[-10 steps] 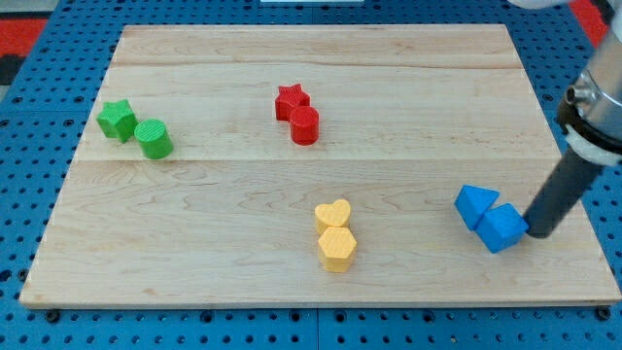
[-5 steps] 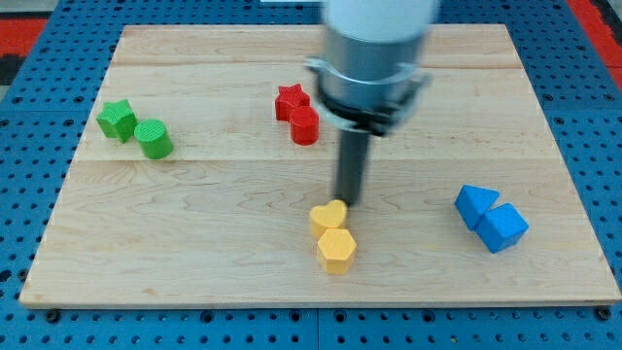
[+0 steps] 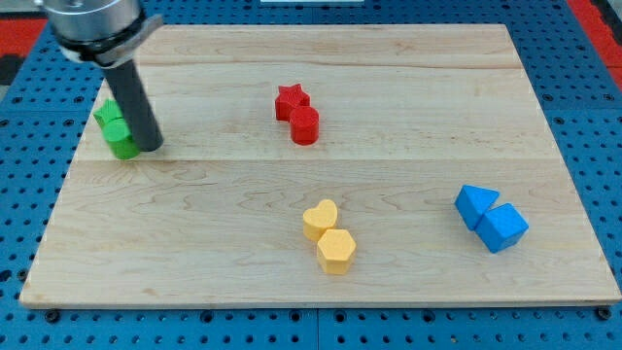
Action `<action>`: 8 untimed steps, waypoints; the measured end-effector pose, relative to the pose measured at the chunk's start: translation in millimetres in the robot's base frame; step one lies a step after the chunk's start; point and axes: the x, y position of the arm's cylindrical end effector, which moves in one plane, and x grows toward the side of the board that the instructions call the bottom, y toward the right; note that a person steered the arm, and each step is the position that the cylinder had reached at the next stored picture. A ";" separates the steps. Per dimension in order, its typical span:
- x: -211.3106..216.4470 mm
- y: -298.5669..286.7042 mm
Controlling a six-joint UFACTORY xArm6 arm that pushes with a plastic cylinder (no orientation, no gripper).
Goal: Push the green blocks to the left side of the board
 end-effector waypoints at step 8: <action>-41.7 -91.2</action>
